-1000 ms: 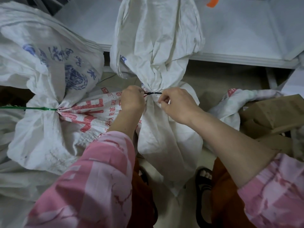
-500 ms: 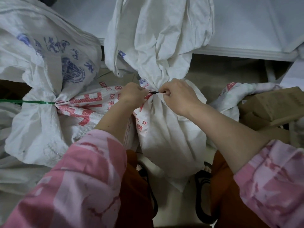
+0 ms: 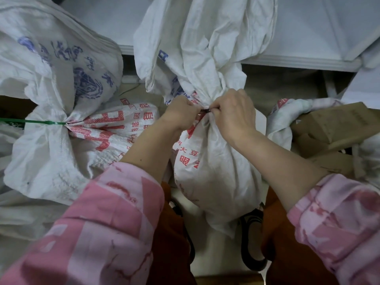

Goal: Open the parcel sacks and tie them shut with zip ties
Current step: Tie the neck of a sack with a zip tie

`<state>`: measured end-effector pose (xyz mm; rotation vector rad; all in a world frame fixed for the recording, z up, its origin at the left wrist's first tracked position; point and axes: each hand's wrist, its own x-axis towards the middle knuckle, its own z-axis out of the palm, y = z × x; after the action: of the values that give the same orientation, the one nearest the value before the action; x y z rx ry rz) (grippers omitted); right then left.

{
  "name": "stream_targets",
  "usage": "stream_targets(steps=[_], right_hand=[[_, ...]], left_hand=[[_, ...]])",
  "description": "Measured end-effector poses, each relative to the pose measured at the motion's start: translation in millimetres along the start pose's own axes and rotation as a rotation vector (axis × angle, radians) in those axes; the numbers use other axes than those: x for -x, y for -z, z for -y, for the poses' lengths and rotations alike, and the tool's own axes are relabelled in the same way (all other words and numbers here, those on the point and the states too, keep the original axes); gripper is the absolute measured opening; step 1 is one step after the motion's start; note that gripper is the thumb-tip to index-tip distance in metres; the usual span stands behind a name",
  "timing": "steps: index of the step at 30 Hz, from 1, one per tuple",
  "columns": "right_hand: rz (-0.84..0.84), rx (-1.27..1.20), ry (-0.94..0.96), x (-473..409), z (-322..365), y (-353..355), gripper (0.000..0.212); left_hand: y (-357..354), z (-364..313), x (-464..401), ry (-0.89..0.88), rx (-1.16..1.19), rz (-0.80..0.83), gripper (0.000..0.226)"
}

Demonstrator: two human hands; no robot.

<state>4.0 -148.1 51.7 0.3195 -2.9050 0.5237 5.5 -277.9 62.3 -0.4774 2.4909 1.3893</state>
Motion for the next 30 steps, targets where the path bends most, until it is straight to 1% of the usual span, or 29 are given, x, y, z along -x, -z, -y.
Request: stream_targets(steps=[2,3,6,10,12,14,17,19,21,23,26,28,30], right_hand=[[-0.033,-0.008,-0.045,0,-2,1,0.026],[-0.048,-0.013,-0.064,1,-3,2,0.026],[-0.072,-0.049,-0.130,0,-7,2,0.023],[-0.045,-0.063,-0.210,-5,-10,-1,0.017],[-0.022,-0.071,-0.246,-6,-11,-2,0.014],[-0.012,-0.085,-0.267,-7,-12,-3,0.013],[-0.006,-0.093,-0.284,-8,-13,-7,0.016],[0.002,-0.105,-0.297,-7,-14,-10,0.013],[0.022,-0.139,-0.313,-5,-14,-12,0.009],[0.048,-0.199,-0.332,-2,-13,-12,0.012],[0.058,-0.205,-0.298,-2,-12,-10,0.012],[0.033,-0.172,-0.265,-3,-13,-7,0.012],[-0.001,-0.116,-0.226,-5,-15,-5,0.009]], left_hand=[[-5,-3,1,-0.006,0.005,0.005,0.020],[-6,-4,1,-0.012,0.012,0.002,0.019],[-10,-6,3,-0.034,0.034,0.020,0.029],[-12,-9,6,-0.028,0.063,0.027,0.025],[-13,-11,8,0.005,0.139,0.046,0.023],[-15,-14,9,0.036,0.213,0.065,0.016],[-19,-18,9,0.112,0.332,0.070,0.012],[-19,-20,9,0.145,0.407,0.059,0.012],[-17,-18,9,0.150,0.429,0.038,0.011],[-15,-16,6,0.176,0.467,0.040,0.010],[-13,-13,4,0.220,0.516,0.063,0.009],[-13,-14,3,0.205,0.517,0.088,0.007],[-15,-15,3,0.199,0.520,0.115,0.011]])
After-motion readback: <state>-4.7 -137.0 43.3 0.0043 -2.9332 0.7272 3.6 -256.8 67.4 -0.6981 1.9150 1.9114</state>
